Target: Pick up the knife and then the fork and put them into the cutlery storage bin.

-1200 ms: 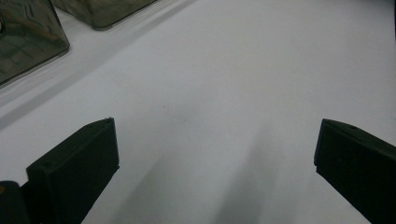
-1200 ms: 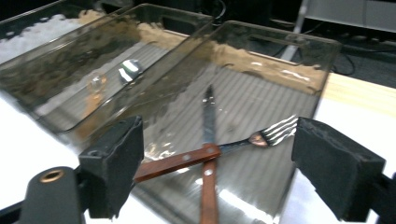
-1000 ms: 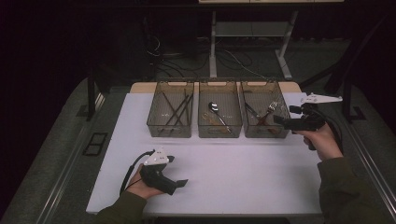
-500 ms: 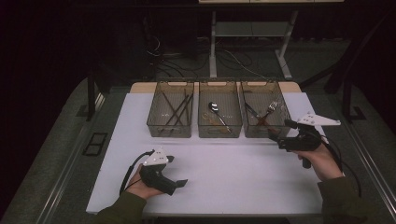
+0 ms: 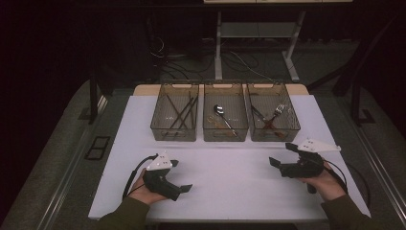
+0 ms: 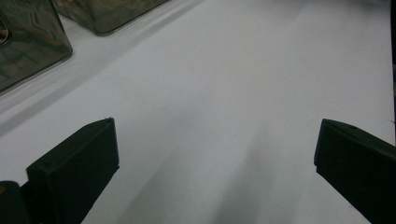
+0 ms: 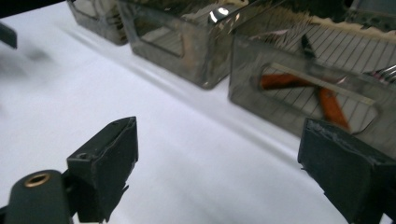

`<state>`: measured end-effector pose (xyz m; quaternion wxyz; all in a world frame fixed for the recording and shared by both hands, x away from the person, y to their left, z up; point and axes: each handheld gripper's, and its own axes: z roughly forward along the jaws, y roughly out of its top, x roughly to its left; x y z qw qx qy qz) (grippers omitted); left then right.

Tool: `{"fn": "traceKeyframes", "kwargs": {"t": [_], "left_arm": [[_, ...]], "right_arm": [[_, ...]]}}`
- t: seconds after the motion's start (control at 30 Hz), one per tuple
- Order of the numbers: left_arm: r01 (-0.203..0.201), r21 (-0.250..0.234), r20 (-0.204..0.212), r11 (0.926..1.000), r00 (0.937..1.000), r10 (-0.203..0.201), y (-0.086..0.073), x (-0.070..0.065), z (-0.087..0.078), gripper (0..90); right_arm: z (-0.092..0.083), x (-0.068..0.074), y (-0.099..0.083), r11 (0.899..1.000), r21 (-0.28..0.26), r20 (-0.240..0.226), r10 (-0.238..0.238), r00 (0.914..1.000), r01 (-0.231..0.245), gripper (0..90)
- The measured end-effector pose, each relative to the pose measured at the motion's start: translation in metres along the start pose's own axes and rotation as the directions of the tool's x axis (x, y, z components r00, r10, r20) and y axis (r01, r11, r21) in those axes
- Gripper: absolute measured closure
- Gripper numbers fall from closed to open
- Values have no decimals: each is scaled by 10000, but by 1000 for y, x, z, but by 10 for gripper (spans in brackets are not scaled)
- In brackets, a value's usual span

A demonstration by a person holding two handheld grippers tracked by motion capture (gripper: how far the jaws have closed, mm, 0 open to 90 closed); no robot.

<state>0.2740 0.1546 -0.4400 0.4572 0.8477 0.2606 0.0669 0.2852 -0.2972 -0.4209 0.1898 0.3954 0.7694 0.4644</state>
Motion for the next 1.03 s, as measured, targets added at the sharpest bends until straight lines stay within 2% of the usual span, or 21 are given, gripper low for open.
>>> {"fn": "traceKeyframes", "kwargs": {"t": [0.3,0.47,0.73,1.03], "left_arm": [[-7,-2,0,10000,10000,7,0,0,0,0],[-4,-35,10,10000,10000,4,0,0,0,0],[-39,-51,-16,10000,10000,39,0,1,-1,0],[-40,-48,-31,10000,10000,40,0,1,-1,0]], "right_arm": [[-6,13,-20,10000,79,-197,-48,9998,49,124],[-6,17,-28,9993,349,-305,-134,9994,145,123],[-3,24,-32,9977,560,-565,-357,9978,388,123],[-1,23,-35,9951,820,-511,-515,9974,556,124]]}}
